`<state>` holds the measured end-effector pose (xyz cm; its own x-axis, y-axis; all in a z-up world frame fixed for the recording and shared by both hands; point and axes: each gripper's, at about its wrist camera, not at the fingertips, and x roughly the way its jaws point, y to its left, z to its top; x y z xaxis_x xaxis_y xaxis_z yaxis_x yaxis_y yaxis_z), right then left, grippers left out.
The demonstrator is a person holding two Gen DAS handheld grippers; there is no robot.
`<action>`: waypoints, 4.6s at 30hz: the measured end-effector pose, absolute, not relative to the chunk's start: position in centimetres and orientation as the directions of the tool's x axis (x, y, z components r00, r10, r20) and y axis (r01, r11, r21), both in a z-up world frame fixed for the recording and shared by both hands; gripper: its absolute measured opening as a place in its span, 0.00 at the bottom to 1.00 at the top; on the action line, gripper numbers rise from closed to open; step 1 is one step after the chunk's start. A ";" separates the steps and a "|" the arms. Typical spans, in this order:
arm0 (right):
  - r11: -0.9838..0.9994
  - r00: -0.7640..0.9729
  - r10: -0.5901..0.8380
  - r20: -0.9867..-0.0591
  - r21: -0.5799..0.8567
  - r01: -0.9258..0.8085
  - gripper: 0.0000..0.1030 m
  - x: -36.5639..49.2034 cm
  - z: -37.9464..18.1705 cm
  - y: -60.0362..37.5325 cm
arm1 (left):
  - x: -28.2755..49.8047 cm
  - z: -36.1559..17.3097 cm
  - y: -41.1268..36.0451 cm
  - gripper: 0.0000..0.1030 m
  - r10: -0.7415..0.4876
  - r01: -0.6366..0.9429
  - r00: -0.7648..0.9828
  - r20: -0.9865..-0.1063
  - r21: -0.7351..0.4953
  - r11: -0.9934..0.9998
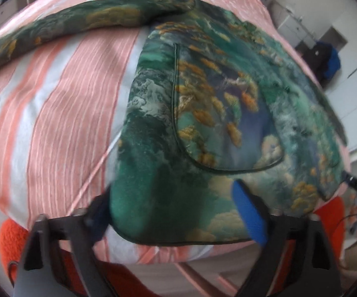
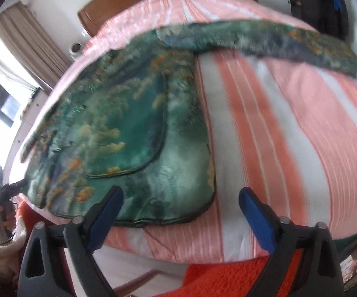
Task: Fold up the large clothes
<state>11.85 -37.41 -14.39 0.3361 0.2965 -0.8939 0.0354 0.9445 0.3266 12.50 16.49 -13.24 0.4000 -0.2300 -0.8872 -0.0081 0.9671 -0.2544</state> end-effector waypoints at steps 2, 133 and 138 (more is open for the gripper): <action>0.925 0.297 0.346 -0.890 0.377 0.052 0.34 12.2 -15.1 -37.2 | 12.4 -13.3 16.7 0.31 -0.213 -0.017 0.401 -0.891 -0.240 0.971; 0.900 0.800 0.270 -0.536 -0.156 -0.408 1.00 6.8 -4.6 -16.5 | 11.2 -4.2 12.8 0.98 0.032 -0.110 0.677 -0.736 -0.057 0.992; 0.888 0.778 0.281 -0.561 -0.157 -0.433 1.00 6.8 -5.3 -15.9 | 11.2 -4.5 13.5 0.98 0.030 -0.133 0.666 -0.746 -0.079 0.988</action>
